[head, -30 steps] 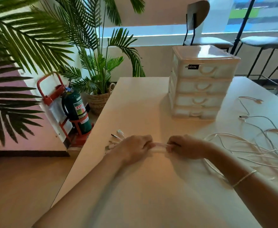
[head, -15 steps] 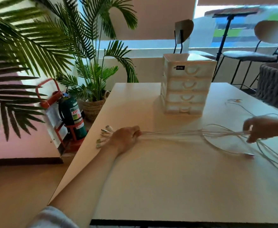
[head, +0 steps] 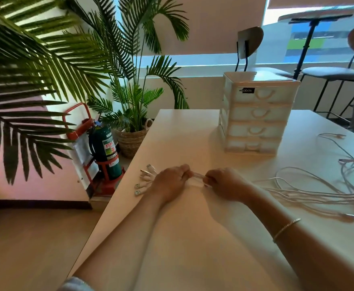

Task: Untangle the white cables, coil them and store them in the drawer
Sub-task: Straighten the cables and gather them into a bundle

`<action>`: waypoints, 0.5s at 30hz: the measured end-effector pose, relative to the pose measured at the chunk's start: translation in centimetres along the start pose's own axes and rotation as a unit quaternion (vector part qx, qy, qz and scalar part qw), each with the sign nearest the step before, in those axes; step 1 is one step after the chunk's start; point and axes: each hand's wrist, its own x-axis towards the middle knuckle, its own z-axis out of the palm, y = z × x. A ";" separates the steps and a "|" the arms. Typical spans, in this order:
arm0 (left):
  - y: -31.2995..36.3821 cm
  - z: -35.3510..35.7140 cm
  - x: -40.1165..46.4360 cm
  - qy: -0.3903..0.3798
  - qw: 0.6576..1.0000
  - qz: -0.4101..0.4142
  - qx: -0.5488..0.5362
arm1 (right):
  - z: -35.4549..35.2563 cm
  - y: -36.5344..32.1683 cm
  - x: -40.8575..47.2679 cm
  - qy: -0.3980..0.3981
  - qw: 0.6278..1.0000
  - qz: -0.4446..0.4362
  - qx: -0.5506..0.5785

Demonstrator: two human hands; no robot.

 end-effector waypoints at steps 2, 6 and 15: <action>-0.1 0.0 0.1 0.013 1.000 -0.005 -0.010 | -0.1 -0.4 -0.2 -0.022 1.000 0.008 0.010; -0.2 -0.1 -0.2 0.026 0.999 -0.021 -0.037 | -0.1 -1.1 0.0 -0.053 0.998 0.016 0.023; 0.5 -0.1 -0.8 -0.019 0.996 0.034 -0.074 | -0.4 0.7 -0.2 0.040 0.982 0.081 0.166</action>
